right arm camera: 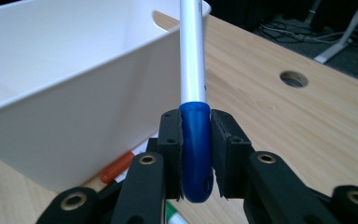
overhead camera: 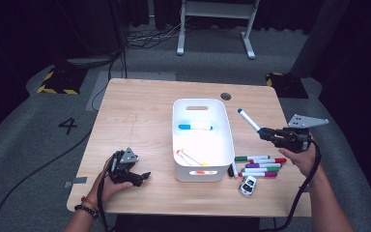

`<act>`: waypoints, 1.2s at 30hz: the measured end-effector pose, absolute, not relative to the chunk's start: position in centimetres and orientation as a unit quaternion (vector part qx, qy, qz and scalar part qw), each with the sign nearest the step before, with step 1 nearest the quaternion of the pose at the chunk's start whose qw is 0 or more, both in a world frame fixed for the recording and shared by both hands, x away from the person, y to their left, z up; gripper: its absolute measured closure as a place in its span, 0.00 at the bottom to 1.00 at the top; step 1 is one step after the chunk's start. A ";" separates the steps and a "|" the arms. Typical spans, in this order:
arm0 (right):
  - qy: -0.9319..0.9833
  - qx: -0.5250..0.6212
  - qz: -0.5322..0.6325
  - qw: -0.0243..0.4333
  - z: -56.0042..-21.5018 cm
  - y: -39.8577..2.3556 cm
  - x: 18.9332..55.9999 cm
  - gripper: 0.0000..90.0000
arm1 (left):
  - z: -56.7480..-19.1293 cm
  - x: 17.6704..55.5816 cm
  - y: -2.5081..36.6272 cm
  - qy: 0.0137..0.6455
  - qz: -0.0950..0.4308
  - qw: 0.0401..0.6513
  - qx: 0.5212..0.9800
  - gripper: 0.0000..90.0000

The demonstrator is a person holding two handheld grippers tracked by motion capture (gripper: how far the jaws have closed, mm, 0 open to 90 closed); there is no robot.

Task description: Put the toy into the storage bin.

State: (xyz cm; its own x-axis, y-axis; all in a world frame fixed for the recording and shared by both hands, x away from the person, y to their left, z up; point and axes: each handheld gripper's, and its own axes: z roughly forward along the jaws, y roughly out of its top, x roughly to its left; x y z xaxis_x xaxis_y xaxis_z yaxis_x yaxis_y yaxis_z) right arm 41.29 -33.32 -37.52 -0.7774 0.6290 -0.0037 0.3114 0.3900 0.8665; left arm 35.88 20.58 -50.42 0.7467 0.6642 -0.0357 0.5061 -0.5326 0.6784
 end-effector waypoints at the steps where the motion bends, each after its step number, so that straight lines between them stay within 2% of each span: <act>1: 0.819 0.280 0.473 0.167 -37.2 -32.9 41.1 0.83 | -50.4 35.9 20.6 0.337 0.115 0.346 0.868 0.16; 14: 0.840 0.208 0.477 0.152 -34.2 -28.2 39.3 0.83 | -50.4 35.9 20.6 0.337 0.114 0.347 0.868 0.16; 36: 0.912 0.103 0.386 0.095 -34.5 -18.4 39.4 0.83 | -50.4 35.9 20.6 0.337 0.115 0.347 0.868 0.16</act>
